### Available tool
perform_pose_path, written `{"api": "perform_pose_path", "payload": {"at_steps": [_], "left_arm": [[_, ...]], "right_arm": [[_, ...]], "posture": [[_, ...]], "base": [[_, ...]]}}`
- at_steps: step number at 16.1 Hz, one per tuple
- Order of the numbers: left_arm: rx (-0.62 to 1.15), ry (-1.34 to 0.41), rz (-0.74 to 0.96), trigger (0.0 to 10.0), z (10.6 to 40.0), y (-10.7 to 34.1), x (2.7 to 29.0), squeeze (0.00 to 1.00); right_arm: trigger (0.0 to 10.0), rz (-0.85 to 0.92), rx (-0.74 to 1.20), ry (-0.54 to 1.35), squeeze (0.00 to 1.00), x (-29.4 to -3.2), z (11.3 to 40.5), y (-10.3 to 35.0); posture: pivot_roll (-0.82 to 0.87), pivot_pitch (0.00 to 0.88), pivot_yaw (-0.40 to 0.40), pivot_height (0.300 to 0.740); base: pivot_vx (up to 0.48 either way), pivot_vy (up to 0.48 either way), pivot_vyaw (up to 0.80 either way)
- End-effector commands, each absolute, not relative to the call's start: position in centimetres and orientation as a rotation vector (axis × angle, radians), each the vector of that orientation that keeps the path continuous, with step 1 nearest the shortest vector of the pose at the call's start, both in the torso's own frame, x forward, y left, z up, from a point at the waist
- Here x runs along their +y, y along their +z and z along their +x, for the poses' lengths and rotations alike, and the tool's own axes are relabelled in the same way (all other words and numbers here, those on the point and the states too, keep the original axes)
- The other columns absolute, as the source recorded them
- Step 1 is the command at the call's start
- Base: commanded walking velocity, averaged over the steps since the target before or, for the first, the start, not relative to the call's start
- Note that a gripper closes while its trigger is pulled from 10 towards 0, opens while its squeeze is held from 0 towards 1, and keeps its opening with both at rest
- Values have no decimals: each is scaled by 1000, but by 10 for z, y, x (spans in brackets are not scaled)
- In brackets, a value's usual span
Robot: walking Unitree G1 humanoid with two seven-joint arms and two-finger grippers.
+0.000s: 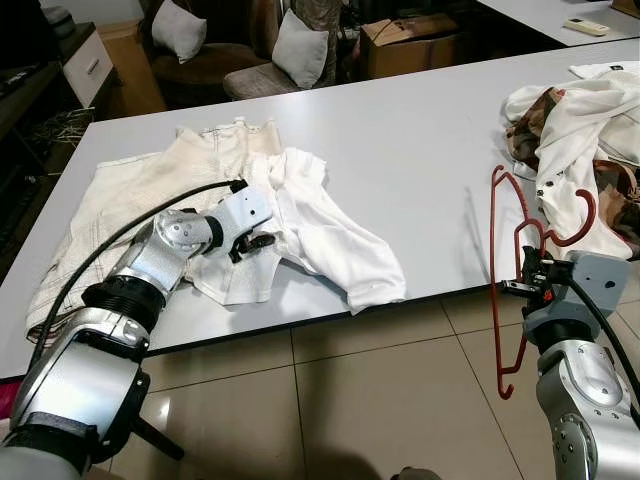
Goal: Hang hanger
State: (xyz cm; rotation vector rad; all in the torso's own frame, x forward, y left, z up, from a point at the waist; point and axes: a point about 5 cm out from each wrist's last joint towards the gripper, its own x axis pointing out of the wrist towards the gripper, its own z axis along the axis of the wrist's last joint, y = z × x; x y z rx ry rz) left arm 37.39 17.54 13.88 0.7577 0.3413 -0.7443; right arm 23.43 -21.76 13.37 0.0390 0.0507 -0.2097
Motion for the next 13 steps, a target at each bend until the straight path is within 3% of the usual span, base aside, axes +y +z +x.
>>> {"api": "perform_pose_path", "payload": {"at_steps": [1,13], "left_arm": [[343,-722,764,0,375,141,181,0],[294,-680,737,0,380,147,182,0]], "right_arm": [[10000,40,55,-197,0,-215,235,135],[10000,35,48,-163,0,-212,236,136]], "posture": [[-243,0,119,740],[-243,0,117,740]], "base": [[0,0,0],[0,0,0]]}}
